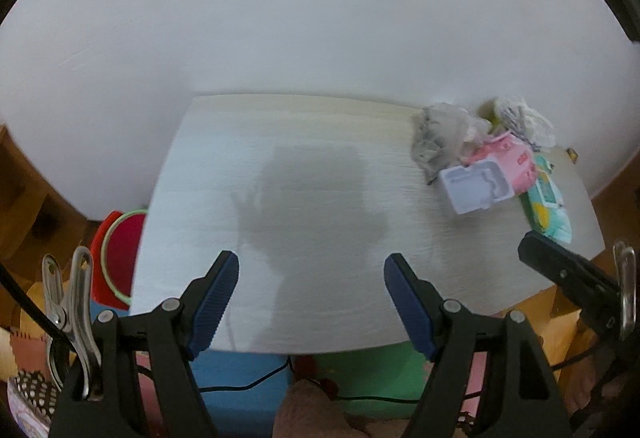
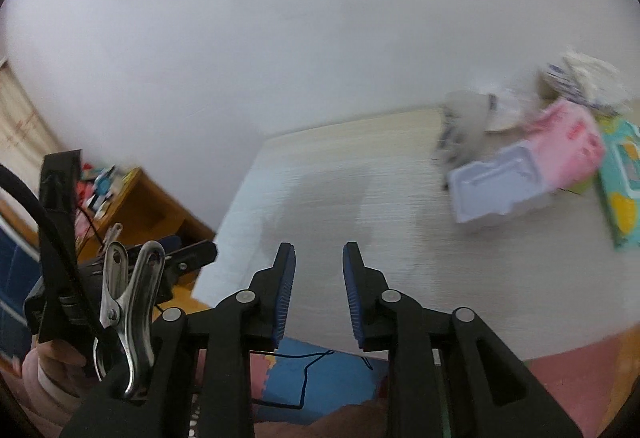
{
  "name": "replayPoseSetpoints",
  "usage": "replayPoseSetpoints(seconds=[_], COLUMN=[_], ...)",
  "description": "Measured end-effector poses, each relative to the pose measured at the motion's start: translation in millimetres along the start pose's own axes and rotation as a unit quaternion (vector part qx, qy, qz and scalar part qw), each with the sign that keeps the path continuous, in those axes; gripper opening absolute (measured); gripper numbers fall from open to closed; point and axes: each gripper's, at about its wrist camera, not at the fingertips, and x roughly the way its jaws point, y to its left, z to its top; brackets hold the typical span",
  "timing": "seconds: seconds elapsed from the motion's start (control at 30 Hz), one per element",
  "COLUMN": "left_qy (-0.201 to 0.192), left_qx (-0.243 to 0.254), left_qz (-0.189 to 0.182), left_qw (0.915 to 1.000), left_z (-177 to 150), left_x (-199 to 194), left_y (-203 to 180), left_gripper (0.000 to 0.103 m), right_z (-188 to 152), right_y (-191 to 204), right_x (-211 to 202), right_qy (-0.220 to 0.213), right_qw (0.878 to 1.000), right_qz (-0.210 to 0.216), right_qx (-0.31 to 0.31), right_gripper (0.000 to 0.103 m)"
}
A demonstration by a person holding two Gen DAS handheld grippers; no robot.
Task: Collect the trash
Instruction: 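Move both open tools toward the white plastic tray on the trash pile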
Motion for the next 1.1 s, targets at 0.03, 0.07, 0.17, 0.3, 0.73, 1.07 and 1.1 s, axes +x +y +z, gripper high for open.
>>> replayPoseSetpoints(seconds=[0.03,0.07,0.17,0.3,0.73,1.07,1.1], left_qy=[0.002,0.007,0.017,0.025,0.054,0.056,0.054], left_qx=[0.000,0.006,0.022,0.039,0.085,0.063,0.062], left_qz=[0.000,-0.006,-0.022,-0.046,-0.071,-0.075,-0.074], left_qw=[1.0000,0.9999,0.9994,0.9979,0.9924,0.9936,0.9938], left_z=[2,6,15,28,50,63,64], left_x=[3,9,23,37,86,121,127], left_y=[-4,-10,-23,-36,-90,-138,-143], left_gripper=[0.079,0.079,0.079,0.079,0.079,0.078,0.078], right_z=[0,1,3,4,17,43,45], right_y=[-10,-17,-35,-55,-116,-156,-159], right_x=[-4,-6,-9,-9,-1,13,15], right_qy=[-0.002,-0.005,-0.010,-0.017,-0.016,0.019,0.022], right_qw=[1.000,1.000,0.999,0.997,0.988,0.991,0.991], right_qz=[-0.006,-0.013,-0.033,-0.058,-0.123,-0.121,-0.120], right_qx=[0.005,0.010,0.025,0.045,0.090,0.058,0.053], right_gripper=[0.026,0.026,0.026,0.026,0.026,0.026,0.026])
